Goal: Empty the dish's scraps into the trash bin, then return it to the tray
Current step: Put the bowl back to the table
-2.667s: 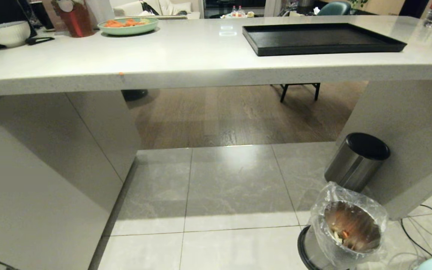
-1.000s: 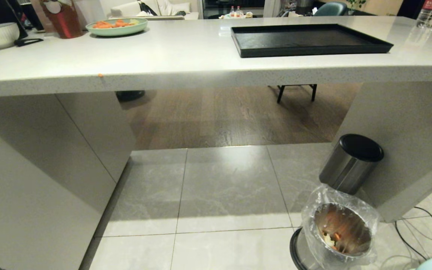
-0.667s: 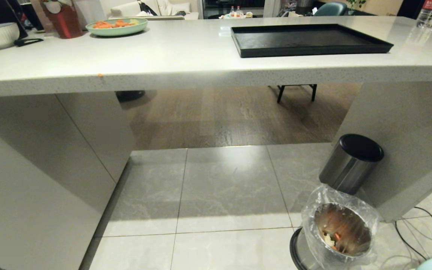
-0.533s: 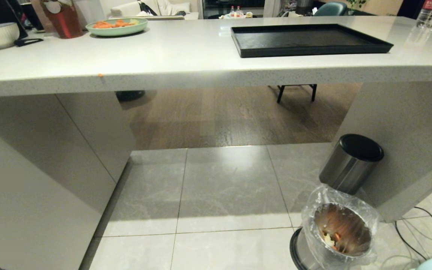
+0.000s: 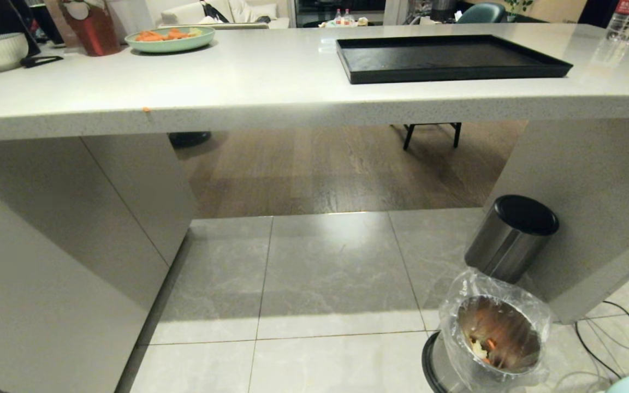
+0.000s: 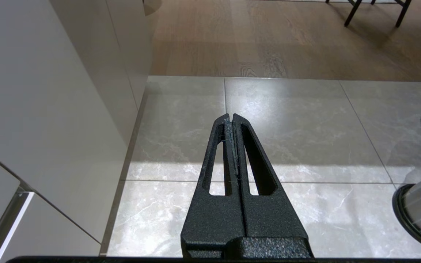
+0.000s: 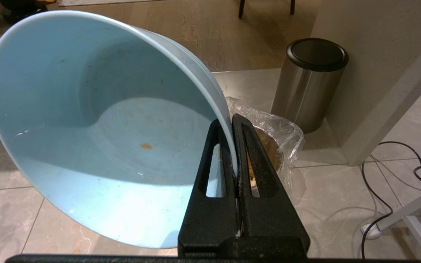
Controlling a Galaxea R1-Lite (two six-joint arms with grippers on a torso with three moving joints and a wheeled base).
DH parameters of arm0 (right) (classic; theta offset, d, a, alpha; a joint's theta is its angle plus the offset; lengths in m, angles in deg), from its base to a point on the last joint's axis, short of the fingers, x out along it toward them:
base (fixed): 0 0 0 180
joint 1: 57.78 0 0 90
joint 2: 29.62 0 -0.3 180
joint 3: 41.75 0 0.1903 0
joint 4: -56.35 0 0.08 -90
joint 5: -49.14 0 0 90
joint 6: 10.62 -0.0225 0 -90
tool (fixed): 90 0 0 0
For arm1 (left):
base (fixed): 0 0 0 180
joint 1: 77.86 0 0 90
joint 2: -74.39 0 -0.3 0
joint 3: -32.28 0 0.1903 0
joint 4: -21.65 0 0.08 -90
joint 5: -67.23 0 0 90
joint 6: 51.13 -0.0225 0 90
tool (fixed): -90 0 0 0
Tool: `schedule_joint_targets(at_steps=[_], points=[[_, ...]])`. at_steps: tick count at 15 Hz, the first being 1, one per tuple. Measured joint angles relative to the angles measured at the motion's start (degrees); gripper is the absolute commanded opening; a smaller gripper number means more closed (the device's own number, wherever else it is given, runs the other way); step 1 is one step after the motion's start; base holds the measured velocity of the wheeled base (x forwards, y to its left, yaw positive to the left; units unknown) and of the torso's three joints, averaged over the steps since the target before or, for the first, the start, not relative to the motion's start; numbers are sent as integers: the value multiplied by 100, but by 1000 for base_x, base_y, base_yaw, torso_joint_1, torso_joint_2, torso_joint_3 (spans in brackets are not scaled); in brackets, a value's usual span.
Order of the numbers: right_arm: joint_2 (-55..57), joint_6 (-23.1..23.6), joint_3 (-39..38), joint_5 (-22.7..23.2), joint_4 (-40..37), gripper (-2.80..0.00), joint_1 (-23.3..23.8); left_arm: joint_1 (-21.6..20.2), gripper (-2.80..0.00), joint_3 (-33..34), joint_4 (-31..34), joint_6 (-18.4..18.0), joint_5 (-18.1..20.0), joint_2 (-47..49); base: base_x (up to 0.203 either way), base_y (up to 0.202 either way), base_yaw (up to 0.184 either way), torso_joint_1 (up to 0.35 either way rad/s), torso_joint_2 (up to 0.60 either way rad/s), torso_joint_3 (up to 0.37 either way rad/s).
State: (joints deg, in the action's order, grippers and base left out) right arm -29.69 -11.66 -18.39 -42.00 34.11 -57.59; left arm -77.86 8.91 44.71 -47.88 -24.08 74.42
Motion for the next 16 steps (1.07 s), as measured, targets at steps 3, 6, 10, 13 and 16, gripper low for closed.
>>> schedule_joint_targets(at_steps=[3,6,10,13,16], points=[[0,0,0,-1,-2,-280,0,0,-280,0,1,-3,2,0,0,0,0,0,0,0],[0,-1,0,2,0,-280,0,0,-280,0,-2,-3,2,0,0,0,0,0,0,0],[0,-1,0,-1,0,-280,0,0,-280,0,0,-5,2,0,0,0,0,0,0,0],[0,-1,0,1,0,-280,0,0,-280,0,0,-3,2,0,0,0,0,0,0,0],[0,0,0,0,0,-280,0,0,-280,0,-1,-4,2,0,0,0,0,0,0,0]])
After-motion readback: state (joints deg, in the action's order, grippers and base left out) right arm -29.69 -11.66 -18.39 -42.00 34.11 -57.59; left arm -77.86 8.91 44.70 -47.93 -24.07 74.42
